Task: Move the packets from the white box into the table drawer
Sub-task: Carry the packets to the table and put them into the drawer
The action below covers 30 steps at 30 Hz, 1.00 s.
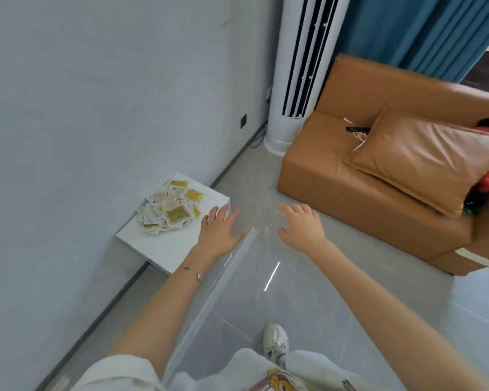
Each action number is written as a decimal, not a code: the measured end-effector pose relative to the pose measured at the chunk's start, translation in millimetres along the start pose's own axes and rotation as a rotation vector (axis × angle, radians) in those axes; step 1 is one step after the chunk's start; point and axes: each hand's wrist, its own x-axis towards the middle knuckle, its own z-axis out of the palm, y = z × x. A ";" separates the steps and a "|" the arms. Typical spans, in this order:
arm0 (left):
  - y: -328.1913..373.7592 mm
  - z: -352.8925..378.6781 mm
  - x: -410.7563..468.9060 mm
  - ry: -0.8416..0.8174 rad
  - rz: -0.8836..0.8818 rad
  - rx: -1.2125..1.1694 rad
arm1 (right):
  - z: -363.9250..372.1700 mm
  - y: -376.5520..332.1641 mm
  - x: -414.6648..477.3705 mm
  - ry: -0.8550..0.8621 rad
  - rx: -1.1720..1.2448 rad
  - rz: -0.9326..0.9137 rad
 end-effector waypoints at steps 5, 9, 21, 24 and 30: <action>-27.5 2.5 14.5 0.059 -0.218 -0.068 | -12.4 -2.1 67.2 -0.042 -0.042 -0.138; -60.3 4.4 16.7 0.077 -0.389 -0.117 | -20.4 -25.1 122.5 -0.073 -0.032 -0.249; -193.3 45.3 81.4 0.064 -0.736 -0.311 | 54.3 -128.8 286.9 -0.333 -0.126 -0.427; -216.2 47.9 112.5 0.046 -0.774 -0.342 | 65.0 -141.4 321.0 -0.368 -0.107 -0.415; -264.3 71.4 183.4 0.094 -0.936 -0.512 | 126.5 -147.7 406.6 -0.470 0.005 -0.316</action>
